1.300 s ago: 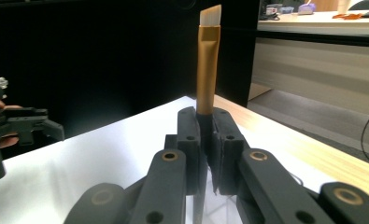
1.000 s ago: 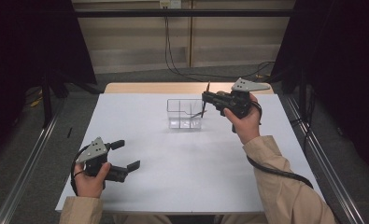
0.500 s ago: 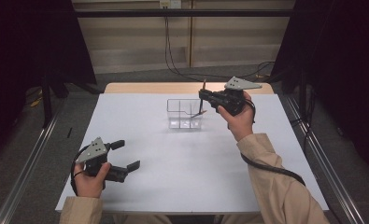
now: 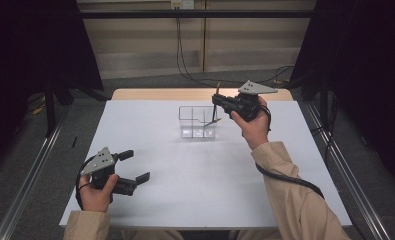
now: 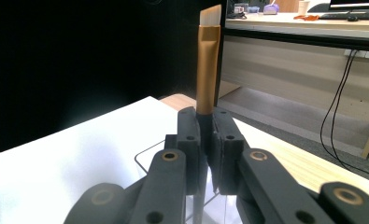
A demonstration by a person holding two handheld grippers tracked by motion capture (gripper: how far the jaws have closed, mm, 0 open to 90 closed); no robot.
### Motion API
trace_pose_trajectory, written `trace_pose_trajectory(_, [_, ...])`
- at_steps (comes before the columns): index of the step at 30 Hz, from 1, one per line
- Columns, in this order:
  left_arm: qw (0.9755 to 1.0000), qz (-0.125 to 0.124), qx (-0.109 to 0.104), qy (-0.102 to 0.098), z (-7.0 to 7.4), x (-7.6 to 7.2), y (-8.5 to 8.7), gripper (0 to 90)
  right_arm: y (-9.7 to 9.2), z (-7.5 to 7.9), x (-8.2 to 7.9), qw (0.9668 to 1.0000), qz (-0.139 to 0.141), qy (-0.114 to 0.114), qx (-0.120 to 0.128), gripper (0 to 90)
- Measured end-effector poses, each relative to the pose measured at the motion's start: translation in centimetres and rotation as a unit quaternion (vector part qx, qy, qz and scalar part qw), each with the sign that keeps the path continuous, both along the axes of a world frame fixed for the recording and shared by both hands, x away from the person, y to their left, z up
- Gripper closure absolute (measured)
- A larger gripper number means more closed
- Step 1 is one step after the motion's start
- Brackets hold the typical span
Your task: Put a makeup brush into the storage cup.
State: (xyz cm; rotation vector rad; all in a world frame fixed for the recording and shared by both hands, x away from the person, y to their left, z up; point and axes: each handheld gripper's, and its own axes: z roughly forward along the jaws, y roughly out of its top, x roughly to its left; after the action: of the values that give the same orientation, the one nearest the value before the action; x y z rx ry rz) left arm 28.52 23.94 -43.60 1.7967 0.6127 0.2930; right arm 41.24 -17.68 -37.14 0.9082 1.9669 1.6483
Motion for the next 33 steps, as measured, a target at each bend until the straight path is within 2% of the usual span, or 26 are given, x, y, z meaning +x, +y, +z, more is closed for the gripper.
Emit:
trace_pose_trajectory(18, [1.0000, -0.001, 0.002, -0.001, 0.0, 0.0, -0.2, 0.3, 0.3, -0.1, 0.5, 0.9999, -0.008, -0.005, -0.009, 83.7])
trace_pose_trajectory(33, [1.0000, 0.000, 0.002, -0.003, 0.0, 0.0, -0.1, 0.3, 0.5, -1.3, 0.9, 0.9998, -0.018, -0.001, -0.011, 83.6])
